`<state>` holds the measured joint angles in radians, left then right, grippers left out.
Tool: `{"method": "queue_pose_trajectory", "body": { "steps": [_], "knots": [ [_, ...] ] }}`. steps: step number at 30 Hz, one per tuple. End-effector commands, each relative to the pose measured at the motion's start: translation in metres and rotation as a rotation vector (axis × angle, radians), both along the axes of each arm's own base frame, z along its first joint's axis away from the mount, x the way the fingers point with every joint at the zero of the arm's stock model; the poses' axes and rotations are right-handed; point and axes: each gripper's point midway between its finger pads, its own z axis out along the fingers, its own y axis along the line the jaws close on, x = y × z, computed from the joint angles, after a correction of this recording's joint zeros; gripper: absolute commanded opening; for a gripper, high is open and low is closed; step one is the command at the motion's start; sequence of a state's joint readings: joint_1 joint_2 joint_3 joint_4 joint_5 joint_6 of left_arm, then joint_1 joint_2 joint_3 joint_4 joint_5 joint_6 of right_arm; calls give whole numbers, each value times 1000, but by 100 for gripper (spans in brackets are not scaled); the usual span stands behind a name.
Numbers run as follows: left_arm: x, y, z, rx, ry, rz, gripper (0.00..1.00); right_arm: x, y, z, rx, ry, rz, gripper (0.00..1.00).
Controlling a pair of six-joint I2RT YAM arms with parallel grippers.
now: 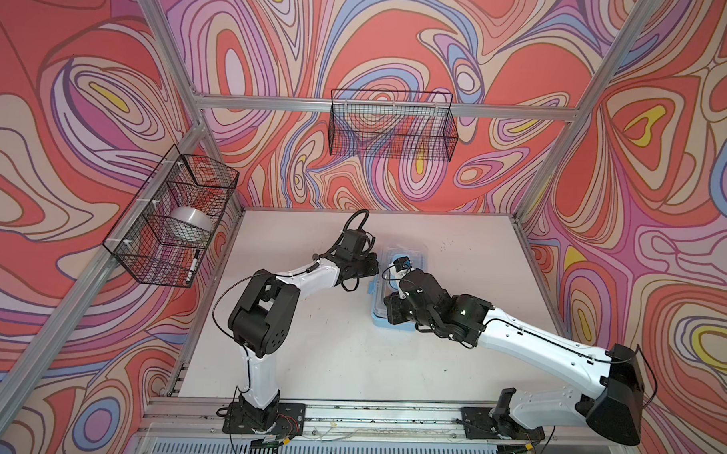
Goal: Pack the tool kit
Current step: 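Swing the clear lid over the box and press it down with the right gripper, then release the lid and raise the right gripper while the left gripper moves toward the latch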
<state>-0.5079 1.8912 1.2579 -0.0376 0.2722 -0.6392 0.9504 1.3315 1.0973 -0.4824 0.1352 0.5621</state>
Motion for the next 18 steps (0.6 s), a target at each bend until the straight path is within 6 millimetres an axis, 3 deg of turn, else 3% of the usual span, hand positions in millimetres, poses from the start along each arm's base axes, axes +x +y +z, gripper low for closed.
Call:
{"method": "queue_pose_trajectory", "body": {
  "steps": [1,5,9,11,14,18],
  "knots": [
    [-5,-2,21,-41,-38,3,16,4,2,23,37,-47,-10,0],
    [-13,4,24,-67,-44,25,13,14,-28,37,-3,-100,-125,2],
    [-28,18,24,-61,-43,72,13,36,-78,39,42,-65,-268,17],
    [-36,28,29,-57,-62,94,14,46,-103,32,55,-48,-338,23],
    [-45,39,41,-47,-98,115,23,64,-140,19,44,-17,-440,29],
    [-50,30,49,-88,-111,59,28,89,-165,-9,59,55,-498,30]
  ]
}}
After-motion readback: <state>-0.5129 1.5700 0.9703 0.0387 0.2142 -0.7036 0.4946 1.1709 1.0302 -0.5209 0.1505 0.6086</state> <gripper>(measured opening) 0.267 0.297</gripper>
